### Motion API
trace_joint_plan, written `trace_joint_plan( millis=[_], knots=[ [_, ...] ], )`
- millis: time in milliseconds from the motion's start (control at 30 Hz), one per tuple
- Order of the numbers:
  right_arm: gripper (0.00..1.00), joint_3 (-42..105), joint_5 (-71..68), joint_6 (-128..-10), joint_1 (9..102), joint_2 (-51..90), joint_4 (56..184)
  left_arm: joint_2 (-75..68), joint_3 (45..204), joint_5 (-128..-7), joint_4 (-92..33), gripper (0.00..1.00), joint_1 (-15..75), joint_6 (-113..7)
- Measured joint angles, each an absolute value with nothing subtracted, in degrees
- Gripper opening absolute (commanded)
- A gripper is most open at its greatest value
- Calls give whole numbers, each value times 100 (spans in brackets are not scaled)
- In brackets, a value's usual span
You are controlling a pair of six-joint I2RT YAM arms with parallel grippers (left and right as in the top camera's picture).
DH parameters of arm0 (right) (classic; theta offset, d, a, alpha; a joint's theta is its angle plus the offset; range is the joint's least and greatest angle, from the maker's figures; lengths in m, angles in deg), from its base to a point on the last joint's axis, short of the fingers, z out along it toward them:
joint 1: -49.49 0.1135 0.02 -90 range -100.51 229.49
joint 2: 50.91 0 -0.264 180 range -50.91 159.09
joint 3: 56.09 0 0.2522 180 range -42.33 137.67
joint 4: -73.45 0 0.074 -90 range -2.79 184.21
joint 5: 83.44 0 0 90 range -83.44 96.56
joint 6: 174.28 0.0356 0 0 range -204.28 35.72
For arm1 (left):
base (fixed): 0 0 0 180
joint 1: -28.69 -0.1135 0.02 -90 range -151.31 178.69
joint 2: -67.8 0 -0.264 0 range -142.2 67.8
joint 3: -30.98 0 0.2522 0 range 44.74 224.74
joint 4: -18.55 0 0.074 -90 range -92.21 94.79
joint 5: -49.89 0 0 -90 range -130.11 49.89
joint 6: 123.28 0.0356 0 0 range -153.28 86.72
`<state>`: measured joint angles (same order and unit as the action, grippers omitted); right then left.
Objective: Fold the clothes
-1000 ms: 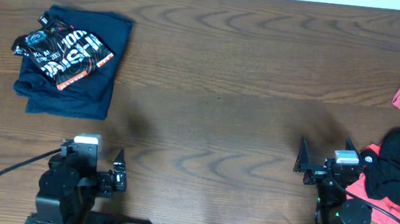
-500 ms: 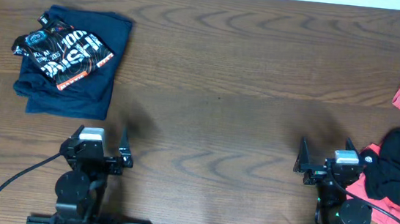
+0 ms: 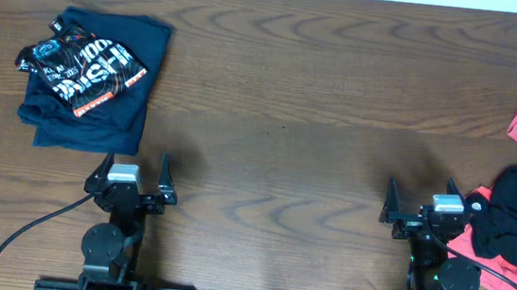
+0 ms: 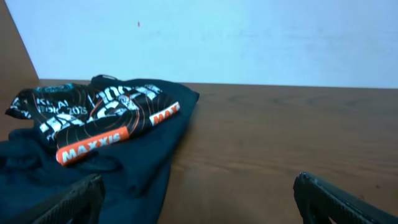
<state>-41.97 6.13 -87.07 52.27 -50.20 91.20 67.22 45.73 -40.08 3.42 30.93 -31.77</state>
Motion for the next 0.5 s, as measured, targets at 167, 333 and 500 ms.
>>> trace_joint_plan(
  millis=[167,333,500],
  knots=[
    [99,-4197,611,-8707,5227,-5018,9120,6722,4584,-4036,329,98,3093,-3218],
    [99,-4197,613,-8707,5227,-5018,9120,6722,4584,-4038,327,98,3093,-3220],
    [99,-4197,611,-8707,5227,-5018,9120,6722,4584,-4047,327,98,3093,-3220]
  ],
)
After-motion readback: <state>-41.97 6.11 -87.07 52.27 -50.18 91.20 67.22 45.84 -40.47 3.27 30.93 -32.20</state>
